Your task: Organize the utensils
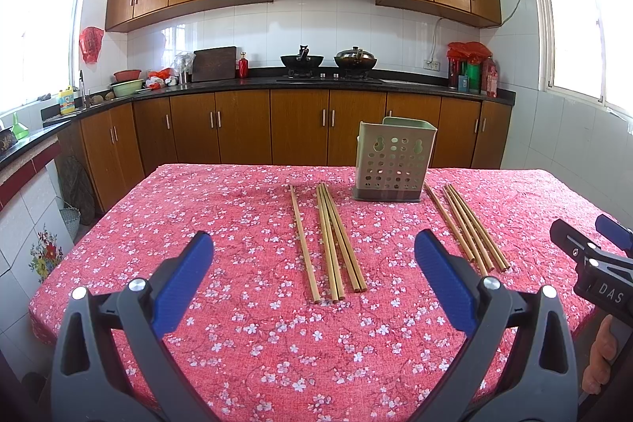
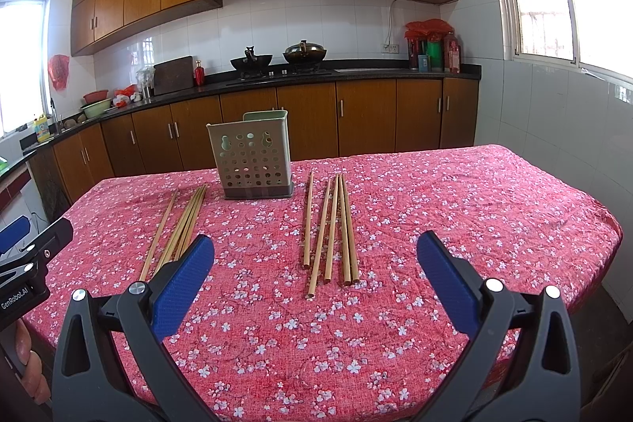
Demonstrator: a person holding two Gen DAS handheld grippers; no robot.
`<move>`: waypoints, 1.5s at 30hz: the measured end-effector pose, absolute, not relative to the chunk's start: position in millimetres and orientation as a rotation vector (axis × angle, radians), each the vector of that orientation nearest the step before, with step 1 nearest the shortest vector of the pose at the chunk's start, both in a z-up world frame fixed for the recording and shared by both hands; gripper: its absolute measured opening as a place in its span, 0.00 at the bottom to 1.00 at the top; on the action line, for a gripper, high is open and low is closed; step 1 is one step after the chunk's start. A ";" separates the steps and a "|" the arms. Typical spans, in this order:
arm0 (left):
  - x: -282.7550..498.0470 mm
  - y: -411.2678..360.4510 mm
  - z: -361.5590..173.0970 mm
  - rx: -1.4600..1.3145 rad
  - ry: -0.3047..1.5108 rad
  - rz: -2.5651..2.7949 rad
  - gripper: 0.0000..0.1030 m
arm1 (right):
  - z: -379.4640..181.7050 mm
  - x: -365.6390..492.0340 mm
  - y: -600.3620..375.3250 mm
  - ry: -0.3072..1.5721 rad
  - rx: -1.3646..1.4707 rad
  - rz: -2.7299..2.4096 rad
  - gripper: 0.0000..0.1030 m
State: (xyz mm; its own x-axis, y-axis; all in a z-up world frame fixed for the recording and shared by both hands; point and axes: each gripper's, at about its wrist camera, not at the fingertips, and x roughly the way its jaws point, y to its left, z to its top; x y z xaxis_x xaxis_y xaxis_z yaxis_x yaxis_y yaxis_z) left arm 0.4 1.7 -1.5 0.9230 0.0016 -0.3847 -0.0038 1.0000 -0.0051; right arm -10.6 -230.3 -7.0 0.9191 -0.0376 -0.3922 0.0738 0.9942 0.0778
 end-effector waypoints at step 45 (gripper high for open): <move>172.8 30.2 -83.4 -0.059 0.892 0.000 0.48 | -95.1 161.3 -286.6 0.907 0.172 -0.045 0.21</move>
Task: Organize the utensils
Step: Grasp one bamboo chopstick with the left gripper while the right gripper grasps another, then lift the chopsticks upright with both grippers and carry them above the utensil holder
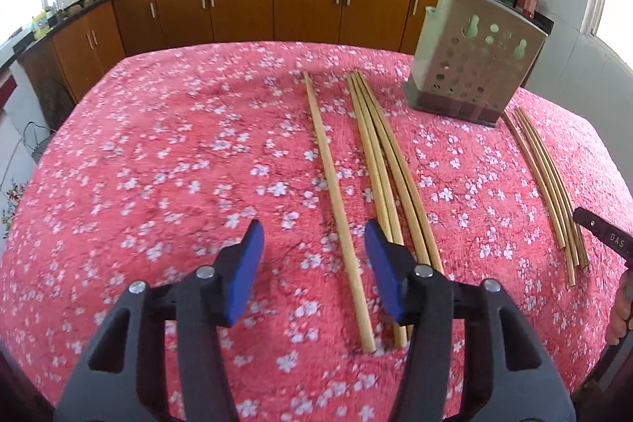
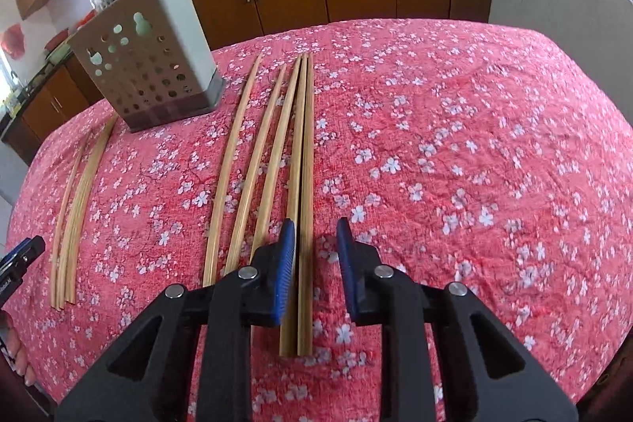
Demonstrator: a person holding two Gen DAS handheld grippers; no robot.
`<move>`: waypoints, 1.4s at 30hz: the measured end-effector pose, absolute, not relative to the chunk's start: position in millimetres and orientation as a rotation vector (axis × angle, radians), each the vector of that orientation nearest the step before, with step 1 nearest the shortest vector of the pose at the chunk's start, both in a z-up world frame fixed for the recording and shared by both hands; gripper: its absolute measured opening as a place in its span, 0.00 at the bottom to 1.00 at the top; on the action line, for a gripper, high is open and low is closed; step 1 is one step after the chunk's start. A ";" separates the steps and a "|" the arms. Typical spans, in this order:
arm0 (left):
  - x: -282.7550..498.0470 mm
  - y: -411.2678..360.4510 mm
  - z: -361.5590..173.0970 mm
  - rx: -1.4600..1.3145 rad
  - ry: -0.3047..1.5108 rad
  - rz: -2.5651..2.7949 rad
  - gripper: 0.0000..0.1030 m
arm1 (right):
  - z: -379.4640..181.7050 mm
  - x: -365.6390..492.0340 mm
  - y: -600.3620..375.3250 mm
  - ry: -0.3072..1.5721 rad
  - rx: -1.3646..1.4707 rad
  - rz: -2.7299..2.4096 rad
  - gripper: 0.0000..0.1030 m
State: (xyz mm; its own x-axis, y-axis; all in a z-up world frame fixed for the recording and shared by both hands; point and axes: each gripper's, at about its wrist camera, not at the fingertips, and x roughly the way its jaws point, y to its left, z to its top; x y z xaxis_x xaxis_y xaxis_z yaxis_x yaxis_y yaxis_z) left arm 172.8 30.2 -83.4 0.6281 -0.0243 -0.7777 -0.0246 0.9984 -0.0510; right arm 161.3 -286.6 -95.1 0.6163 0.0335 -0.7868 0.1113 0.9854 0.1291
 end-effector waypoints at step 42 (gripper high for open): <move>210.7 63.9 -95.0 0.022 0.880 0.010 0.08 | -94.5 182.8 -324.5 0.842 0.114 -0.144 0.07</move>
State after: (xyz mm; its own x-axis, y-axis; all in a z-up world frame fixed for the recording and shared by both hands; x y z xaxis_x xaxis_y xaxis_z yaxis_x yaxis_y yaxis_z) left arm 210.7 63.9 -95.0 0.6369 0.0179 -0.7707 0.0000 0.9997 0.0233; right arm 182.8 -324.5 -94.5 0.6576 -0.0813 -0.7490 0.1716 0.9842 0.0438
